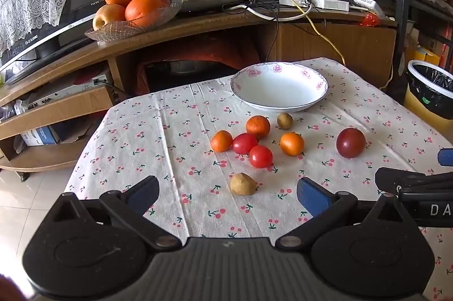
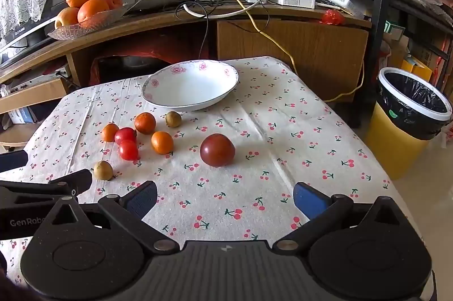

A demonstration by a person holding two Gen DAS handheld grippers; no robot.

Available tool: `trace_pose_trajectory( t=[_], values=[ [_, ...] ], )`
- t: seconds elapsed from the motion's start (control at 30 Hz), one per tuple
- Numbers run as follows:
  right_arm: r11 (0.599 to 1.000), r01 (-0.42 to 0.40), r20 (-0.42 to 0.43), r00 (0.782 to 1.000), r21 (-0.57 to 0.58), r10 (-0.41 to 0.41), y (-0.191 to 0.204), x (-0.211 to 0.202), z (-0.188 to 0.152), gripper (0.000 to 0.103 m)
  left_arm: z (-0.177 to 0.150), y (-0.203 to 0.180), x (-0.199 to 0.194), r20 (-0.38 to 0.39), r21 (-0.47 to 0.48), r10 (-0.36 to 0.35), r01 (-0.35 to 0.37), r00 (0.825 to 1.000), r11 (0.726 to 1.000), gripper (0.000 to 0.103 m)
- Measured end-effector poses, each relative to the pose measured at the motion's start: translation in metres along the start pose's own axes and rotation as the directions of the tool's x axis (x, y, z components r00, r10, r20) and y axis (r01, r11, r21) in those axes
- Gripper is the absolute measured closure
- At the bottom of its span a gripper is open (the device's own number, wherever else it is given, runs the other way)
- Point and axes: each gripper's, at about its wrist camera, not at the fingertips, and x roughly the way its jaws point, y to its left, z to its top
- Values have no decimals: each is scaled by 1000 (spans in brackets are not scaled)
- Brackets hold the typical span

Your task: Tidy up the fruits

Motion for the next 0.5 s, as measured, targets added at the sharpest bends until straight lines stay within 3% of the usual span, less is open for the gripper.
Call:
trace_pose_trajectory(
  t=[0.5],
  values=[
    [1000, -9, -1, 1000, -22, 9, 1, -3, -3, 7, -4, -1, -5, 9, 23, 11, -11, 1000, 1000, 0]
  ],
)
